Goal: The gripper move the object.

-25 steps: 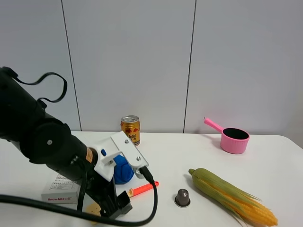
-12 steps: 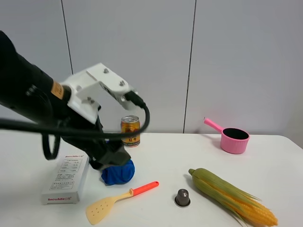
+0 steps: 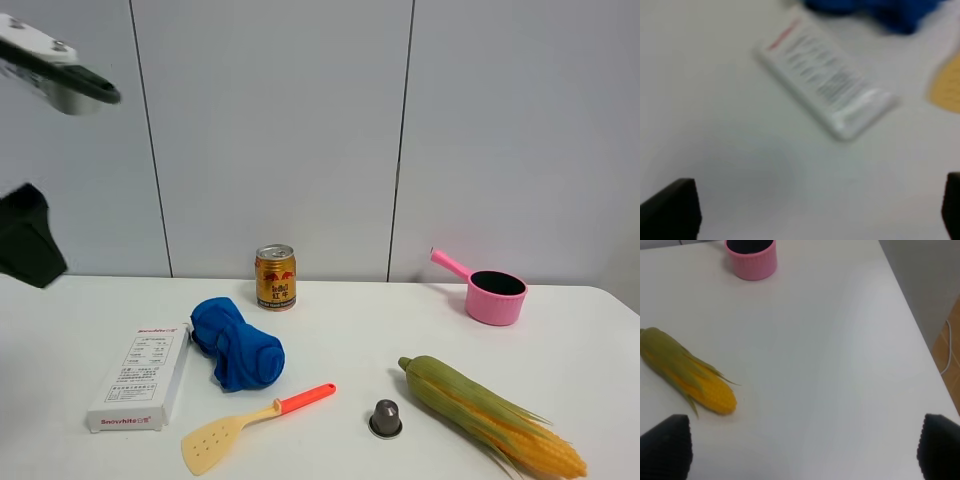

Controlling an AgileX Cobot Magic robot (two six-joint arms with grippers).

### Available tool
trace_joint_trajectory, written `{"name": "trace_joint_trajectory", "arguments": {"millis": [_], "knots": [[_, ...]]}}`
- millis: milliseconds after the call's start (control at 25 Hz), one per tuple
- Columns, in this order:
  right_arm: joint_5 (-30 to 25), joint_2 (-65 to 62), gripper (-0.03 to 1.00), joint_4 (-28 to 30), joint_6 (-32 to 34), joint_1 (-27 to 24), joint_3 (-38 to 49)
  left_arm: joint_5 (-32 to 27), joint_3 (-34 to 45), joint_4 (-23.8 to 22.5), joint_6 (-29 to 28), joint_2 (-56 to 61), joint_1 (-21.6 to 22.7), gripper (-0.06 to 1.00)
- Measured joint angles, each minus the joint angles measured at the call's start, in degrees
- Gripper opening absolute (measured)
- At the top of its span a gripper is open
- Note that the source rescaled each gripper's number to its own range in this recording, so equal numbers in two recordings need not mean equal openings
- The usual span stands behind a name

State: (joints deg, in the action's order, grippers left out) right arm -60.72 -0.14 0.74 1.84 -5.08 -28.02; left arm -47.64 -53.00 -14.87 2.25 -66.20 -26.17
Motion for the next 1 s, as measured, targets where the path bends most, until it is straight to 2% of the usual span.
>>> {"name": "trace_joint_trajectory", "arguments": {"millis": [120, 320, 480, 680, 880, 1000], "knots": [[0.0, 0.0, 1.0, 0.0, 0.0, 0.0, 0.0, -0.34, -0.14, -0.38, -0.16, 1.6, 9.47, 0.97], [0.0, 0.0, 1.0, 0.0, 0.0, 0.0, 0.0, -5.82, -0.14, 4.7, 0.55, 4.66, 25.81, 0.97], [0.0, 0.0, 1.0, 0.0, 0.0, 0.0, 0.0, -13.5, -0.14, 8.5, 2.9, 9.55, 34.08, 0.97], [0.0, 0.0, 1.0, 0.0, 0.0, 0.0, 0.0, -20.11, -0.14, 13.47, 3.34, 19.19, 36.28, 0.97], [0.0, 0.0, 1.0, 0.0, 0.0, 0.0, 0.0, -20.64, -0.03, 18.96, 3.34, 30.3, 36.28, 0.97], [0.0, 0.0, 1.0, 0.0, 0.0, 0.0, 0.0, -19.23, 2.87, 21.12, 3.42, 36.61, 36.28, 0.97]]}}
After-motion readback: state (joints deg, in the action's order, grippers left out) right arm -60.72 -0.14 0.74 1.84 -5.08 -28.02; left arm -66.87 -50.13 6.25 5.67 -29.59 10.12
